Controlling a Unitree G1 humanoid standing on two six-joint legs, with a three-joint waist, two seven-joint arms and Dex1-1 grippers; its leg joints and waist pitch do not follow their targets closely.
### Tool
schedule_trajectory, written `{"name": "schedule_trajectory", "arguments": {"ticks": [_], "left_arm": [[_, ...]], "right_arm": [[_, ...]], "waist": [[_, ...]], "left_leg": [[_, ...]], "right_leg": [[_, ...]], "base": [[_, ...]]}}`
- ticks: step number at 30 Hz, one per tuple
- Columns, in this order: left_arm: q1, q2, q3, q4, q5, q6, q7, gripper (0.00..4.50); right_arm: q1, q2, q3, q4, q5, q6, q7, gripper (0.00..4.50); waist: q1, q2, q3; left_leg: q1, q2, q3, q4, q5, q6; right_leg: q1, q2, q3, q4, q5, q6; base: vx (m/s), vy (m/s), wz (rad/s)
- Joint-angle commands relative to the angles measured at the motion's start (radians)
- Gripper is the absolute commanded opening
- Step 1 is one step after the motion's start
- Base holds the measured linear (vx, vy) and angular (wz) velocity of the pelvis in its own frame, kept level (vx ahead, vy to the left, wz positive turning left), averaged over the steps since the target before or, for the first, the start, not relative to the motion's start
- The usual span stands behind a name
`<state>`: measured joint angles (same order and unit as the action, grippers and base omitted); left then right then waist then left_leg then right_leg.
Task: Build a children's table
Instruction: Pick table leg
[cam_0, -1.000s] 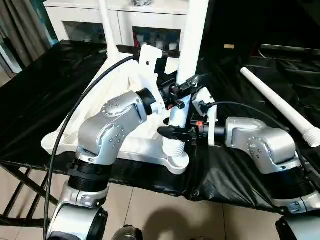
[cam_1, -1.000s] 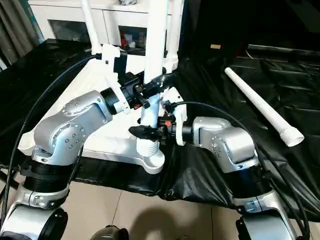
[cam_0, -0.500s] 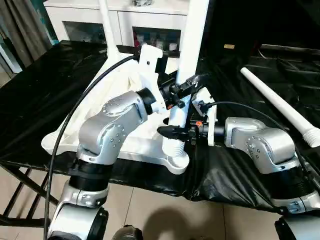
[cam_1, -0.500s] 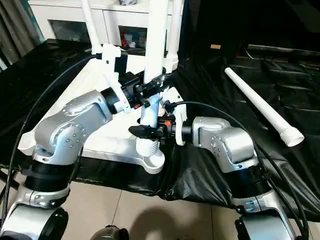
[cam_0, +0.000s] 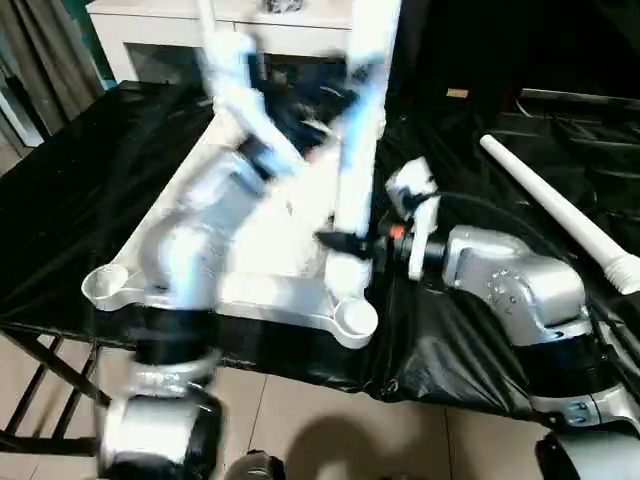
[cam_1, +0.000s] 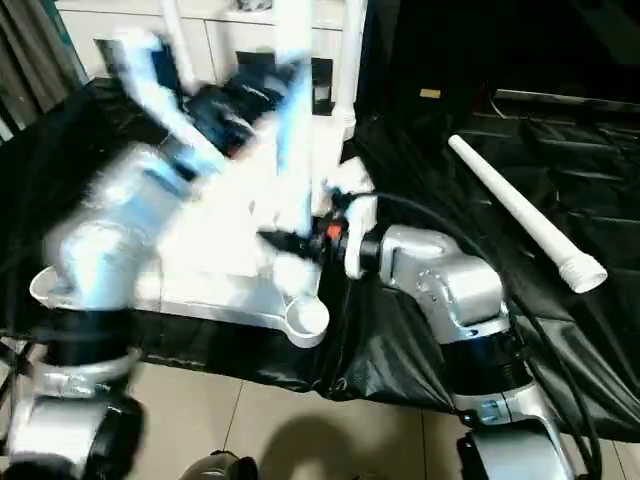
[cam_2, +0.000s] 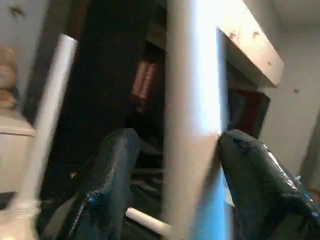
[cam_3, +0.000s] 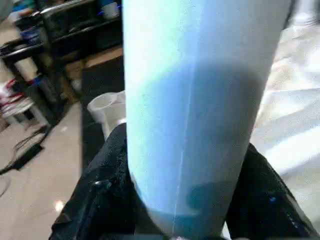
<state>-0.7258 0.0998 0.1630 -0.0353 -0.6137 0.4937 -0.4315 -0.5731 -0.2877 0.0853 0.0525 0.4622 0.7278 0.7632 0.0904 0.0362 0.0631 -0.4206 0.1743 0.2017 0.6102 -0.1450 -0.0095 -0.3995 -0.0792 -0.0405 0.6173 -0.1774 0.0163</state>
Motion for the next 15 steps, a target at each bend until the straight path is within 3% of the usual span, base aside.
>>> {"name": "schedule_trajectory", "arguments": {"ticks": [1, 2, 6, 7, 11, 13, 15], "left_arm": [[0.002, 0.022, 0.020, 0.016, 0.004, -0.003, -0.015, 2.97], [0.019, 0.045, 0.024, 0.020, 0.016, -0.005, -0.024, 2.97], [0.065, 0.094, 0.002, 0.028, 0.064, -0.029, -0.049, 2.97], [0.077, 0.098, -0.012, 0.028, 0.078, -0.028, -0.045, 2.97], [0.071, 0.090, -0.049, 0.079, 0.156, -0.025, 0.045, 2.97], [0.045, 0.058, -0.081, 0.127, 0.219, -0.039, 0.125, 2.97], [0.028, 0.029, -0.099, 0.137, 0.228, -0.049, 0.143, 2.97]], "right_arm": [[0.005, 0.001, -0.035, -0.009, -0.003, -0.029, -0.032, 1.89], [0.017, 0.000, -0.046, -0.021, -0.010, -0.034, -0.051, 1.89], [0.052, -0.004, -0.055, -0.060, -0.019, -0.039, -0.076, 1.89], [0.068, -0.001, -0.048, -0.074, -0.022, -0.044, -0.080, 1.89], [0.098, 0.006, -0.021, -0.096, -0.035, -0.062, -0.079, 1.89], [0.108, 0.010, 0.001, -0.095, -0.047, -0.076, -0.078, 1.89], [0.107, 0.012, 0.013, -0.087, -0.055, -0.083, -0.079, 1.89]], "waist": [[0.001, -0.002, -0.086], [0.002, 0.010, -0.086], [0.001, 0.008, -0.087], [0.002, 0.013, -0.087], [0.001, 0.004, -0.085], [0.001, 0.004, -0.082], [0.002, 0.003, -0.083]], "left_leg": [[0.046, 0.046, -0.033, -0.071, -0.252, -0.049], [0.047, 0.046, -0.034, -0.071, -0.252, -0.055], [0.048, 0.046, -0.034, -0.075, -0.268, -0.062], [0.047, 0.047, -0.035, -0.076, -0.274, -0.064], [0.051, 0.047, -0.035, -0.078, -0.311, -0.072], [0.050, 0.048, -0.037, -0.080, -0.335, -0.078], [0.048, 0.049, -0.039, -0.080, -0.330, -0.077]], "right_leg": [[0.033, -0.054, 0.029, -0.067, -0.187, -0.183], [0.029, -0.055, 0.029, -0.066, -0.182, -0.182], [0.031, -0.053, 0.029, -0.067, -0.165, -0.180], [0.032, -0.054, 0.029, -0.065, -0.169, -0.178], [0.029, -0.055, 0.030, -0.069, -0.201, -0.172], [0.029, -0.057, 0.032, -0.075, -0.246, -0.151], [0.029, -0.062, 0.032, -0.079, -0.263, -0.149]], "base": [[0.000, 0.000, 0.00], [0.000, 0.000, 0.00], [0.000, 0.000, 0.00], [0.000, 0.000, 0.00], [0.000, 0.000, 0.00], [0.000, 0.000, 0.00], [0.000, 0.000, 0.00]]}}
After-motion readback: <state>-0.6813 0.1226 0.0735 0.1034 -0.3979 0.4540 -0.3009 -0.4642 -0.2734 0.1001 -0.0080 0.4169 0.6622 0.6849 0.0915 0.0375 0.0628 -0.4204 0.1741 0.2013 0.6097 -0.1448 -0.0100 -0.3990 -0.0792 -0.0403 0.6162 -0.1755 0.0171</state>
